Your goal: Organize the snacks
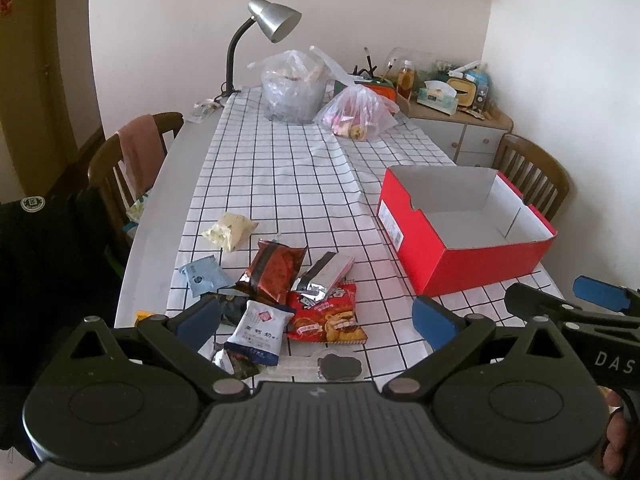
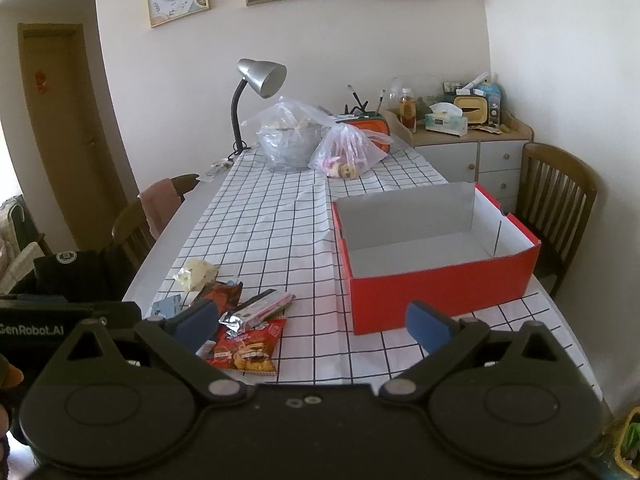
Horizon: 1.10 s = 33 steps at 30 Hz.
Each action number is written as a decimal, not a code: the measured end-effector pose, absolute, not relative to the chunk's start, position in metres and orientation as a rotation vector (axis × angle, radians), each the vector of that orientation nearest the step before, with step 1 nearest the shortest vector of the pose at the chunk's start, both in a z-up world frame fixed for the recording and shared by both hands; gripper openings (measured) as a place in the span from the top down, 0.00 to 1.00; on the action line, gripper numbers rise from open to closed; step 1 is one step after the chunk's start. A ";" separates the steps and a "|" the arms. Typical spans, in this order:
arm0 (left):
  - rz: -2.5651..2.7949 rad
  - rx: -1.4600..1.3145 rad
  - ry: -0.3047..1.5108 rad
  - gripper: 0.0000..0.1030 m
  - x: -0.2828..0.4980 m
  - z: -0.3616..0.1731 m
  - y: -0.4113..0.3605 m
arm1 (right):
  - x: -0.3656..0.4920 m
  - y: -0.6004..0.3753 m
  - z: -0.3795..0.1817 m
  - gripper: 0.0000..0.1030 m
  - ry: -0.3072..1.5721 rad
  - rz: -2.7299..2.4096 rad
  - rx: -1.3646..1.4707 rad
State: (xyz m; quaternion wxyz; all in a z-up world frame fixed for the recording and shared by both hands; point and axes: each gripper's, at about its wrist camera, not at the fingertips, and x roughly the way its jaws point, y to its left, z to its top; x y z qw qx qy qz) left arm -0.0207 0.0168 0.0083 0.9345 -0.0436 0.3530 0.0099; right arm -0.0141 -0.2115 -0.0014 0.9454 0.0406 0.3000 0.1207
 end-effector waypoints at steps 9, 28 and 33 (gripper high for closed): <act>0.030 -0.081 0.728 0.00 -0.023 0.007 0.016 | -0.015 -0.207 0.000 0.02 0.616 0.261 0.080; 0.059 -0.097 0.697 0.00 -0.029 0.012 0.027 | -0.015 -0.196 0.005 0.02 0.599 0.276 0.047; 0.057 -0.097 0.689 0.00 -0.029 0.013 0.027 | -0.016 -0.195 0.006 0.02 0.592 0.278 0.045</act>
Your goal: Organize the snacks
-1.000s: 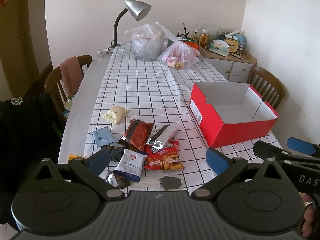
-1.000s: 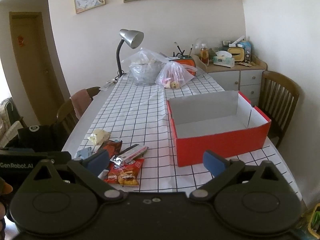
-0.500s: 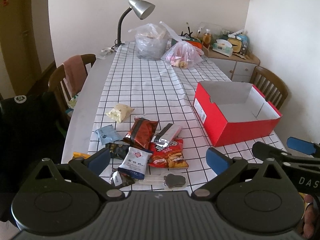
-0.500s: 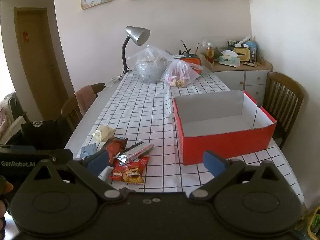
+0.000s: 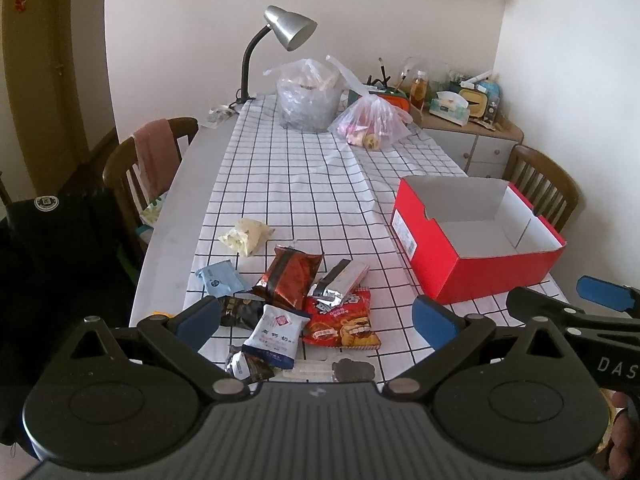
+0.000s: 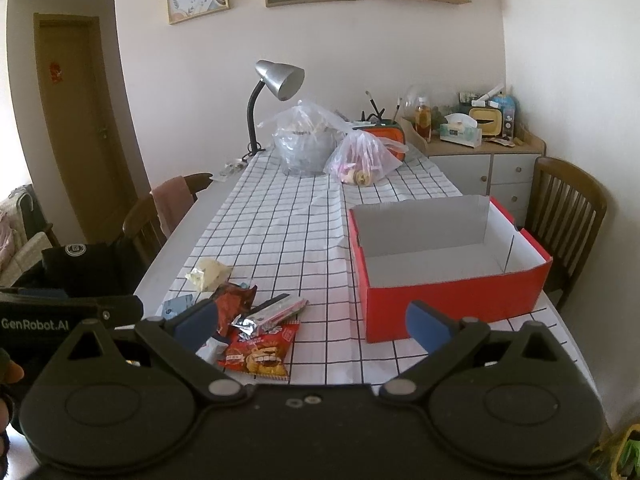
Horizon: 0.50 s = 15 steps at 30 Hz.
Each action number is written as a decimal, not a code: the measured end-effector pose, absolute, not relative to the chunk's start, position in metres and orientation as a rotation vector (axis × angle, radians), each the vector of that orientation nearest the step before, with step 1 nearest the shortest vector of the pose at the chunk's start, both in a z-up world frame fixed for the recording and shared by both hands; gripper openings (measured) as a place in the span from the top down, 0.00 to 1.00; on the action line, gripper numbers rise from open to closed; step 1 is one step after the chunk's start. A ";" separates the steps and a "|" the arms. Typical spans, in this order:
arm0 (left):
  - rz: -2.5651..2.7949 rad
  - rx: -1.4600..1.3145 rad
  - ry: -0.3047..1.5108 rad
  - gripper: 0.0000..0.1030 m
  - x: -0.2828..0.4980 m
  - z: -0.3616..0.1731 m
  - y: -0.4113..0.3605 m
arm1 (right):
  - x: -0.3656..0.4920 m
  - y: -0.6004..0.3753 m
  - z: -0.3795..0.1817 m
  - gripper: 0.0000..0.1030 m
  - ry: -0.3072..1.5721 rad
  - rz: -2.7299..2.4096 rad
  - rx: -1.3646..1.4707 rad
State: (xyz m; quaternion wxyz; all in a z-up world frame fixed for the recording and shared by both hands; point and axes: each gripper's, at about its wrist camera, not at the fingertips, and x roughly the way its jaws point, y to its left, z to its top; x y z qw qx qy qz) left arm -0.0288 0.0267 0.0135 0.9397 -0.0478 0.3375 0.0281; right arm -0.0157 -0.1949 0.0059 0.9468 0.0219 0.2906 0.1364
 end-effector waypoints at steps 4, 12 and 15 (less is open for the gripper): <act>0.066 -0.106 0.683 0.00 -0.029 0.015 0.029 | -0.016 -0.194 0.007 0.02 0.584 0.281 0.041; 0.077 -0.106 0.684 0.00 -0.027 0.014 0.032 | -0.013 -0.187 0.006 0.02 0.584 0.303 0.042; 0.088 -0.104 0.686 0.00 -0.027 0.013 0.035 | -0.010 -0.182 0.004 0.02 0.588 0.319 0.045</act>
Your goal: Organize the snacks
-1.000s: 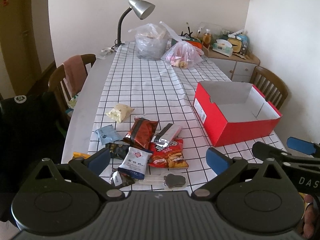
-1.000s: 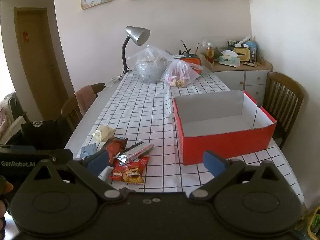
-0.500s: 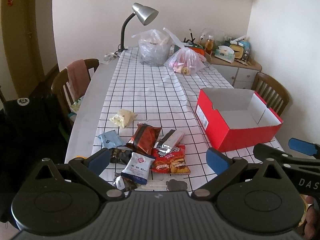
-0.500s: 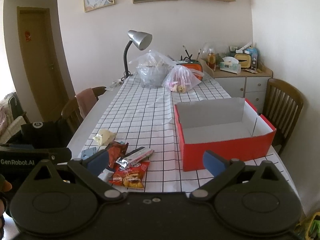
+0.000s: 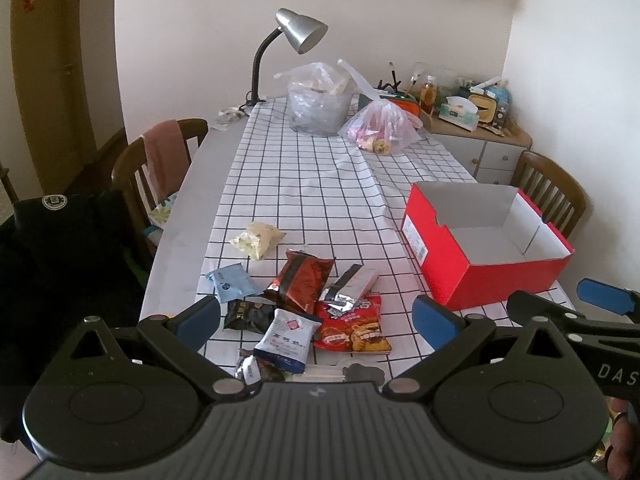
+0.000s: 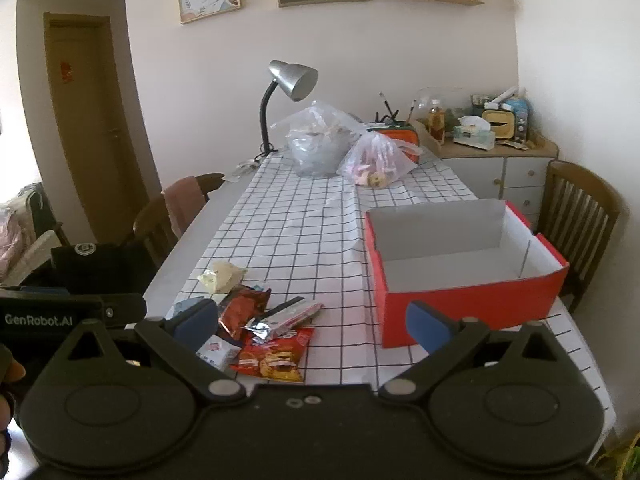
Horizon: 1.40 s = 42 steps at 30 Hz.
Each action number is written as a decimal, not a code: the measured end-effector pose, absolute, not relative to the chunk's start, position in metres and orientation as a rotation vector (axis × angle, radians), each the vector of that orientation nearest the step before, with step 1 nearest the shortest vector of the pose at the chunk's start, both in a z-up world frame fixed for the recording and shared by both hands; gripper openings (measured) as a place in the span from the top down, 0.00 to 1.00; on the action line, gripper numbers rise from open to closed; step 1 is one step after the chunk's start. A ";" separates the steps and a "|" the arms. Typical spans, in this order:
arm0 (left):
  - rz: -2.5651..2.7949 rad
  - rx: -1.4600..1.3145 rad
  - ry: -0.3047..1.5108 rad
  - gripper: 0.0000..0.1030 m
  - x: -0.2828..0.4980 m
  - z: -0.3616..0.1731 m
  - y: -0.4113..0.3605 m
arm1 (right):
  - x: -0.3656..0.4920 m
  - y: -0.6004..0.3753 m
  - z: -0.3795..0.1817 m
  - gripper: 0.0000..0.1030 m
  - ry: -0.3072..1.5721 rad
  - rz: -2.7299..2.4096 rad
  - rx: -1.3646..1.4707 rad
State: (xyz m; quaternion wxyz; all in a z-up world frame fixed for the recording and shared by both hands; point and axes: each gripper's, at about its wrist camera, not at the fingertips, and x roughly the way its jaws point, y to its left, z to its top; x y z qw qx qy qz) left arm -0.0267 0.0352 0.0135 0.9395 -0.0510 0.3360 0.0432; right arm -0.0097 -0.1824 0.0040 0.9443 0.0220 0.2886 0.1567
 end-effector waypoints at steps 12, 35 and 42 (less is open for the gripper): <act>0.136 -0.137 0.744 0.00 -0.015 -0.002 0.056 | 0.019 -0.164 -0.015 0.02 0.674 0.371 0.031; 0.370 -0.261 0.973 0.01 0.044 -0.087 0.159 | 0.109 -0.124 -0.111 0.06 0.959 0.477 -0.037; 0.403 -0.251 1.045 0.01 0.071 -0.120 0.189 | 0.123 -0.108 -0.131 0.06 1.000 0.527 -0.088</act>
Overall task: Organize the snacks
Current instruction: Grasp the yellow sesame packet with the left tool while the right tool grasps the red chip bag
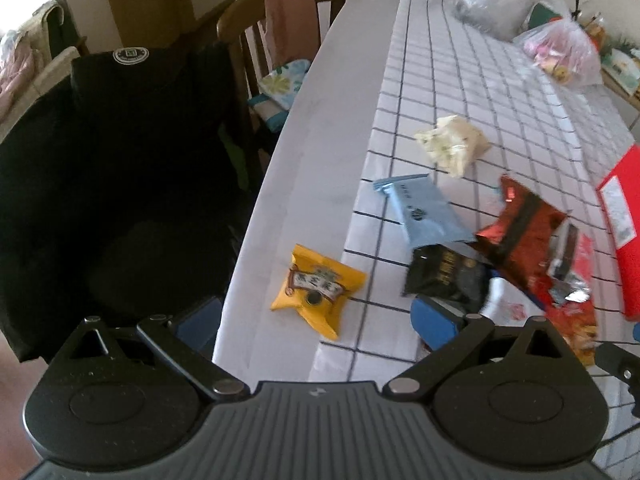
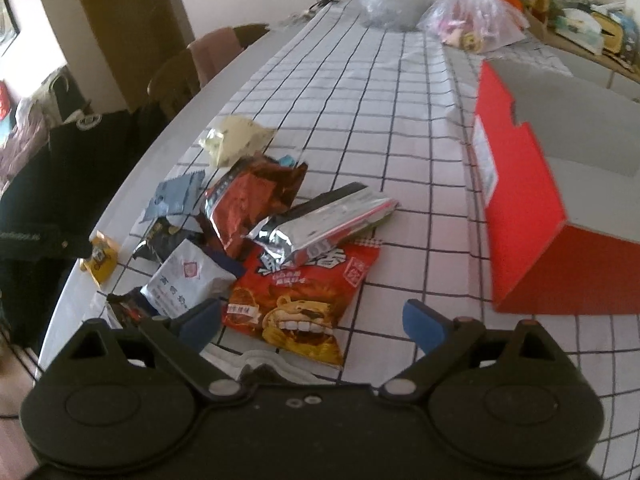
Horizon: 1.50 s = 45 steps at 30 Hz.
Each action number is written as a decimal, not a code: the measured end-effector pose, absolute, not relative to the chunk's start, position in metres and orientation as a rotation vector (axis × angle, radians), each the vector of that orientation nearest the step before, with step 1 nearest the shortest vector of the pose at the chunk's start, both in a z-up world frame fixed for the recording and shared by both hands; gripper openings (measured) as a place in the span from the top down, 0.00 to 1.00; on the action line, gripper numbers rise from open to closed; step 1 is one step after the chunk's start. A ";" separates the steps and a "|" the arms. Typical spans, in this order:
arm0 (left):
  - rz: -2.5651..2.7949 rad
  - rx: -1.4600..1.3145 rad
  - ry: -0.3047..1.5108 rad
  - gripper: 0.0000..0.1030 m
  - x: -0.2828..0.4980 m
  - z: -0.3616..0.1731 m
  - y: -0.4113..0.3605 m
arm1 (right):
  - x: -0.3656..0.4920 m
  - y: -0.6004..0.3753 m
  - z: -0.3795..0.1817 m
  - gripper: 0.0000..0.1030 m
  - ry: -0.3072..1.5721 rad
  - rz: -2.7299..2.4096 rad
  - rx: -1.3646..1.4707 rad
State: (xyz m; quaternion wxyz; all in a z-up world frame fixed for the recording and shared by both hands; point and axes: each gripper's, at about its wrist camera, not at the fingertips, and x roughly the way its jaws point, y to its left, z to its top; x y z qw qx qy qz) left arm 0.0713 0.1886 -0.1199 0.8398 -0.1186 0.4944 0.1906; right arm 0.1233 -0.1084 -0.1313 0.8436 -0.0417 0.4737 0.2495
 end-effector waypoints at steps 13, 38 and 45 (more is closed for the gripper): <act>0.358 -0.197 1.175 0.07 0.101 -0.161 0.206 | 0.142 -0.085 -0.153 0.06 1.049 0.545 -0.118; 0.339 -0.217 1.169 0.53 0.107 -0.162 0.204 | 0.148 -0.060 -0.171 0.21 1.070 0.478 -0.186; 0.346 -0.224 1.164 0.67 0.105 -0.159 0.198 | 0.144 -0.076 -0.166 0.23 1.071 0.456 -0.147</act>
